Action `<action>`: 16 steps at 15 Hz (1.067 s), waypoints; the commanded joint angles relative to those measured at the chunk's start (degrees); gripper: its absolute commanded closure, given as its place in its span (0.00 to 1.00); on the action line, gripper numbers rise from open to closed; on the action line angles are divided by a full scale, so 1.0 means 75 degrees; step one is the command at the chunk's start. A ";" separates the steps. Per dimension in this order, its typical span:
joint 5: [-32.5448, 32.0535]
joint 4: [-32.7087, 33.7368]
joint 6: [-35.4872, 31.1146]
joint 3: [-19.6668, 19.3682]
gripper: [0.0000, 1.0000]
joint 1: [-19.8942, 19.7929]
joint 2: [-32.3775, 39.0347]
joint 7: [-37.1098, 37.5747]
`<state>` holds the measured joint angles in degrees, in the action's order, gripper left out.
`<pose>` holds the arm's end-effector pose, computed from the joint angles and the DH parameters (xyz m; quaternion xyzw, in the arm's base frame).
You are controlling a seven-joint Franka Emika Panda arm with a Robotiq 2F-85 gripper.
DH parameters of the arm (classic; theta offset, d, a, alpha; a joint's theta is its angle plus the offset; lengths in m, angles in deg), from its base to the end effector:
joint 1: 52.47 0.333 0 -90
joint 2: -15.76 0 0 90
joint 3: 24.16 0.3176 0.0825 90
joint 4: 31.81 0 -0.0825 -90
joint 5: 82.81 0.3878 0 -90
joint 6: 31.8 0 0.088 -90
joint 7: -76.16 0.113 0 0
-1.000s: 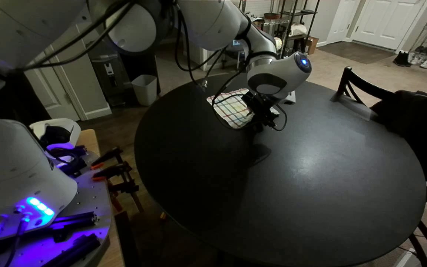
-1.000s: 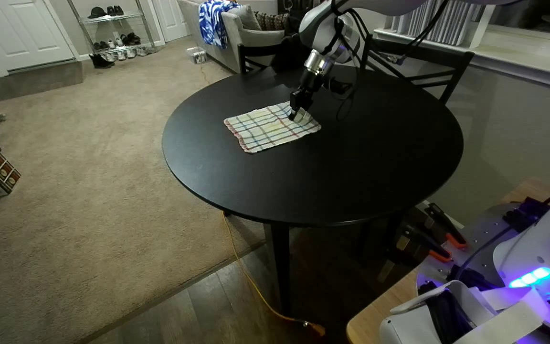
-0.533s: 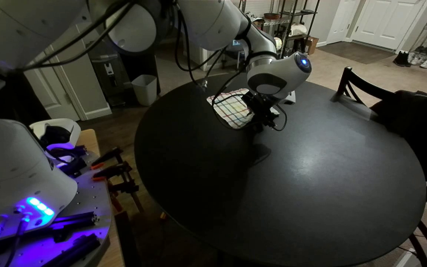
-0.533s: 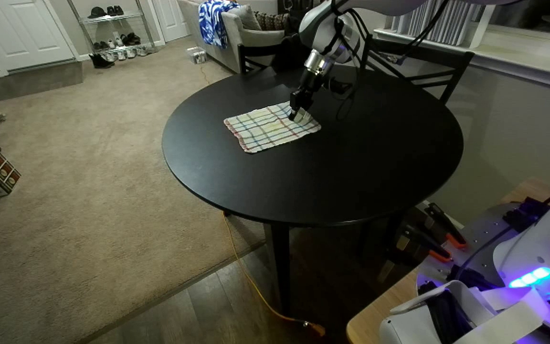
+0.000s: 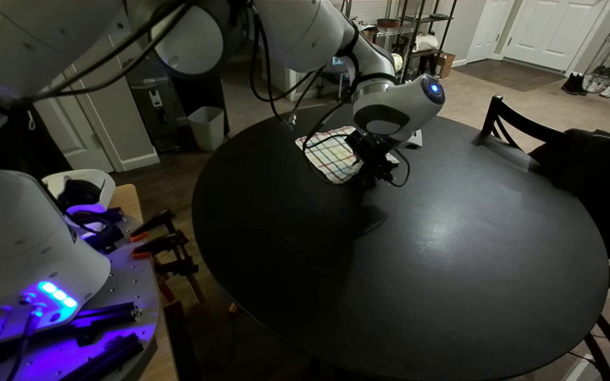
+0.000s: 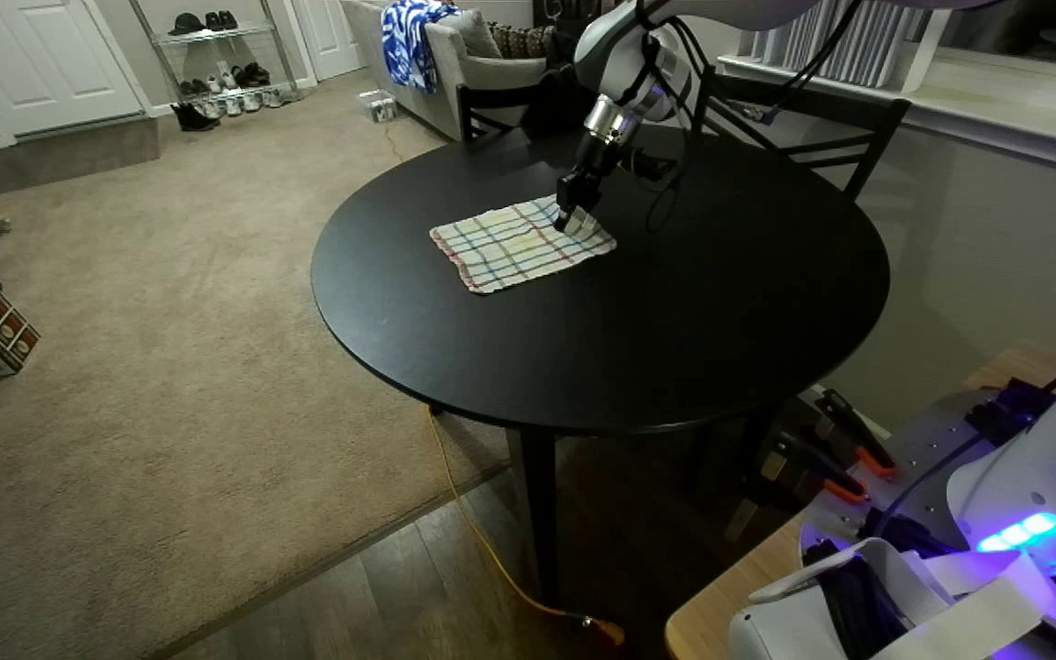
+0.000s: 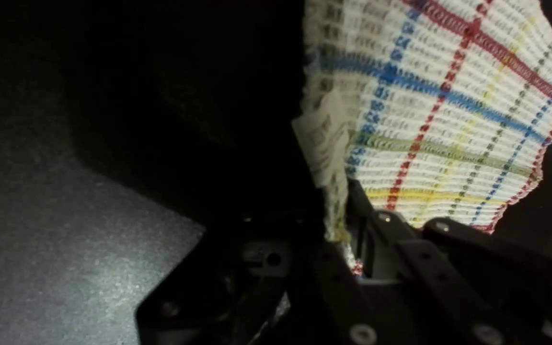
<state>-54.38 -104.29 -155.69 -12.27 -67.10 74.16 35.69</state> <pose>0.7406 -0.0506 0.1331 -0.9494 -0.1249 -0.0546 0.2831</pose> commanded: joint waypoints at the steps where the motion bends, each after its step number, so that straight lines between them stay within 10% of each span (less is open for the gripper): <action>1: -0.0124 0.0031 -0.0005 0.0111 0.98 -0.0080 0.0036 0.0053; 16: -0.1479 -0.0757 -0.1376 -0.0307 0.98 0.0914 -0.0930 0.0667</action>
<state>-62.09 -104.79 -162.59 -13.37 -61.89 72.00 37.42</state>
